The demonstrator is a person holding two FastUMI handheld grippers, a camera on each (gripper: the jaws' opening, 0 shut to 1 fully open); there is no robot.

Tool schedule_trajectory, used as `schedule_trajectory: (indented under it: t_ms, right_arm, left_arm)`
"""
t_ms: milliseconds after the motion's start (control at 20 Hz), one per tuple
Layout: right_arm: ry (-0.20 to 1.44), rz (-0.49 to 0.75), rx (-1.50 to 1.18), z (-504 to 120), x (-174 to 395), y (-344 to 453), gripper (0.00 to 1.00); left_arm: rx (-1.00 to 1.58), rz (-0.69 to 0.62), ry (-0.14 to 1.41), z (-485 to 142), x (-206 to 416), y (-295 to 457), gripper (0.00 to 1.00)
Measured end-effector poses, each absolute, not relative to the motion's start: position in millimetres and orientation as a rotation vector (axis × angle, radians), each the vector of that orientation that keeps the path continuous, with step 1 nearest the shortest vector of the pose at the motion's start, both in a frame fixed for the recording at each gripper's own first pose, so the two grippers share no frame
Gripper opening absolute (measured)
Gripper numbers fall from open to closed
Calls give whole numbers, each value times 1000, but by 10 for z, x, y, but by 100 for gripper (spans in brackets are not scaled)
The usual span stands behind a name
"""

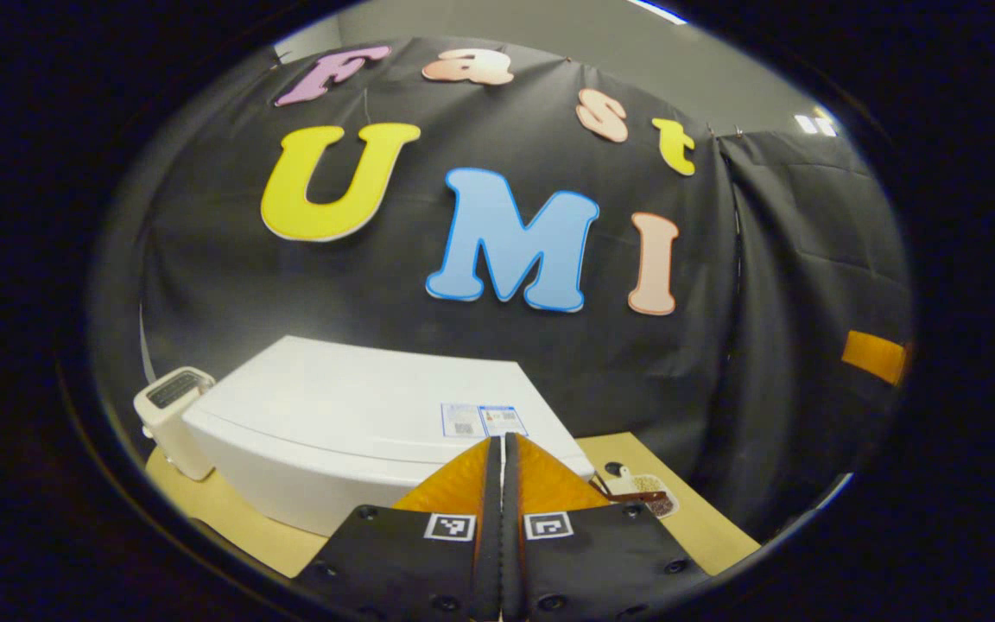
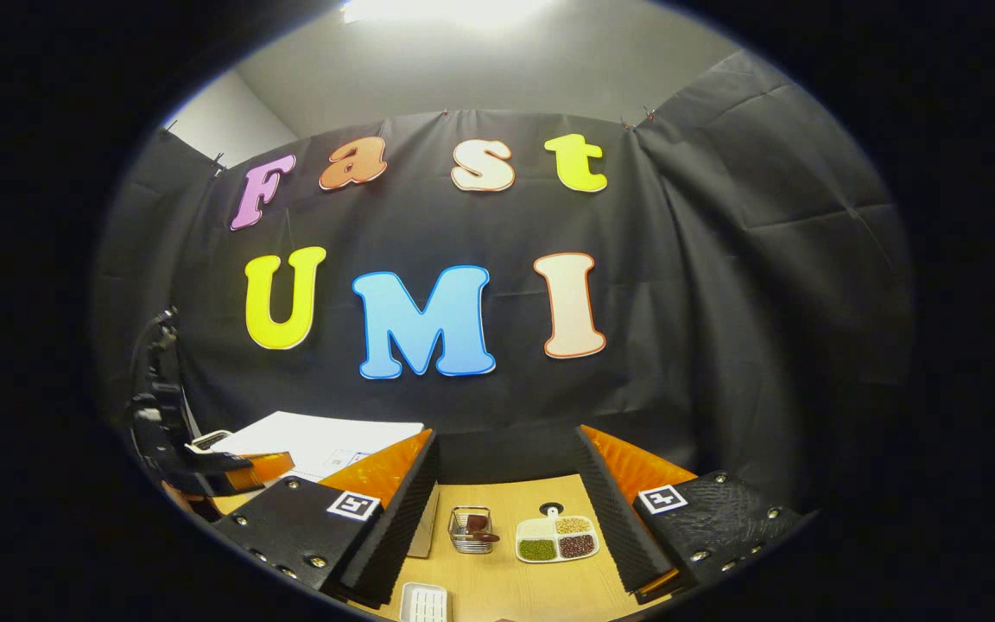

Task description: Open the microwave oven with the left hand, put the food in, and close the microwave oven.

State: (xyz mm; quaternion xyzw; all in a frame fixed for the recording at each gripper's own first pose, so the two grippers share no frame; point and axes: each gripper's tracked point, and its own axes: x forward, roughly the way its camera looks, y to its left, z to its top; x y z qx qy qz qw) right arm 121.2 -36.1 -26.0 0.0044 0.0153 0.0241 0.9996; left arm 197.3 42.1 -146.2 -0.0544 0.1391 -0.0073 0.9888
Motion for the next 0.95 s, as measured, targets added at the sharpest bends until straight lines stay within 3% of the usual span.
schedule_trajectory:
  t_ms: [100, 250, 300, 950]
  right_arm:
    - [13, 71, 14, -128, 1159, -193, 93]
    - [7, 107, -8, 6, 1076, 61, 93]
    - [1, 113, -8, 64, 1030, 124, 93]
    - [-76, 117, -8, 524, 208, 806, 93]
  left_arm:
    - [-81, 15, 159, -803, 1788, 603, 9]
    - [-17, 58, 55, -131, 1363, 911, 85]
    - [-7, 53, 47, -8, 1233, 965, 93]
    - [12, -5, 20, 555, 202, 1422, 93]
